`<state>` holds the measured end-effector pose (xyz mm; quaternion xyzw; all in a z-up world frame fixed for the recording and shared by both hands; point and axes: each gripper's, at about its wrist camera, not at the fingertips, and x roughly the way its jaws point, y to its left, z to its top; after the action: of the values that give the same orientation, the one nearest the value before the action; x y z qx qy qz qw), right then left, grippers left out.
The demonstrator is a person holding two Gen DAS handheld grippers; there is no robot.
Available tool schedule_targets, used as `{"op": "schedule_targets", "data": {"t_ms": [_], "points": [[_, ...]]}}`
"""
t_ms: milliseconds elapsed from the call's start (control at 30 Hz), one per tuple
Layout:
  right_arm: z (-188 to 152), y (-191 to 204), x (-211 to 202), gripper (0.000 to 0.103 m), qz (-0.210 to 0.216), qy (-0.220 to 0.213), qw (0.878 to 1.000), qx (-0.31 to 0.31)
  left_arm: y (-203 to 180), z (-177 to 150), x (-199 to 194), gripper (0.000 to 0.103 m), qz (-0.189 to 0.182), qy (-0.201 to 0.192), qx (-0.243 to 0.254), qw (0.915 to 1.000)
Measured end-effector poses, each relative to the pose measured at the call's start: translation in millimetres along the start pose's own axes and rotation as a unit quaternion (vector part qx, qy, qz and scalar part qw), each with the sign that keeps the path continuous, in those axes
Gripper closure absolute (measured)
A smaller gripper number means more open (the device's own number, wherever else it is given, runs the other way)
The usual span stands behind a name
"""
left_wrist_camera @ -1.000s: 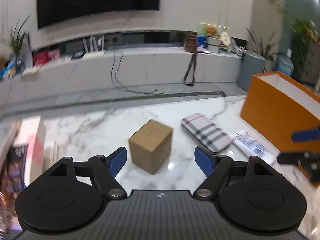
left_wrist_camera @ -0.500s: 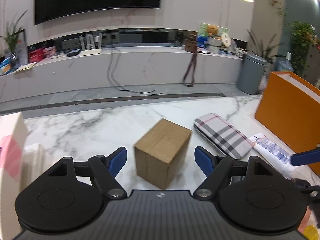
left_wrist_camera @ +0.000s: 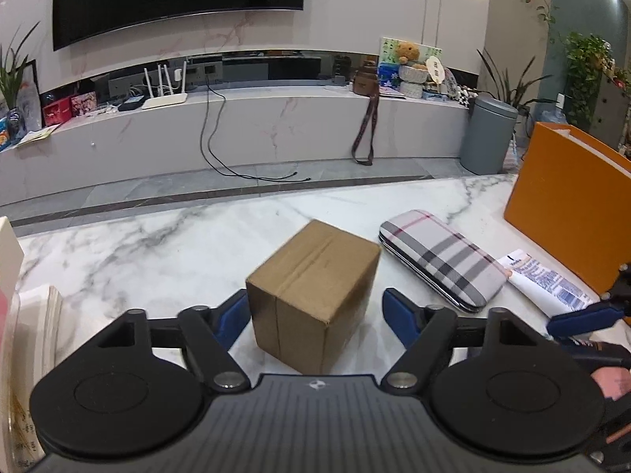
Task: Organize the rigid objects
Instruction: 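Grasp the small cardboard box with the left tool while the right tool grasps the navy spray can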
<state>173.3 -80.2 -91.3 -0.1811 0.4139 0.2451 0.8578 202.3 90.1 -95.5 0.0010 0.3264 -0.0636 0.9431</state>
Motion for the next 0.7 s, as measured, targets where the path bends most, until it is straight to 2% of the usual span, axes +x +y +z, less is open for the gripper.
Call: {"op": "schedule_targets", "data": {"t_ms": [33,67,200,467,700], "points": [[0,0,2,0.041,-0.002,0.001,1.000,-0.002,0,-1,0,0.030,0.003,0.001,0.003,1.0000],[0,0,3,0.044,-0.005,0.003,1.000,-0.004,-1,-1,-1,0.033,0.006,0.001,0.008,1.0000],[0,-1,6,0.053,-0.017,0.004,1.000,-0.010,-1,-1,-3,0.035,0.007,0.004,0.002,1.0000],[0,-7,4,0.058,-0.010,0.006,1.000,-0.004,-4,-3,-13,0.040,0.004,0.027,0.018,0.9995],[-1,-12,-3,0.063,-0.011,0.003,1.000,0.007,-13,-20,-37,0.043,0.000,0.040,0.024,0.9989]]}}
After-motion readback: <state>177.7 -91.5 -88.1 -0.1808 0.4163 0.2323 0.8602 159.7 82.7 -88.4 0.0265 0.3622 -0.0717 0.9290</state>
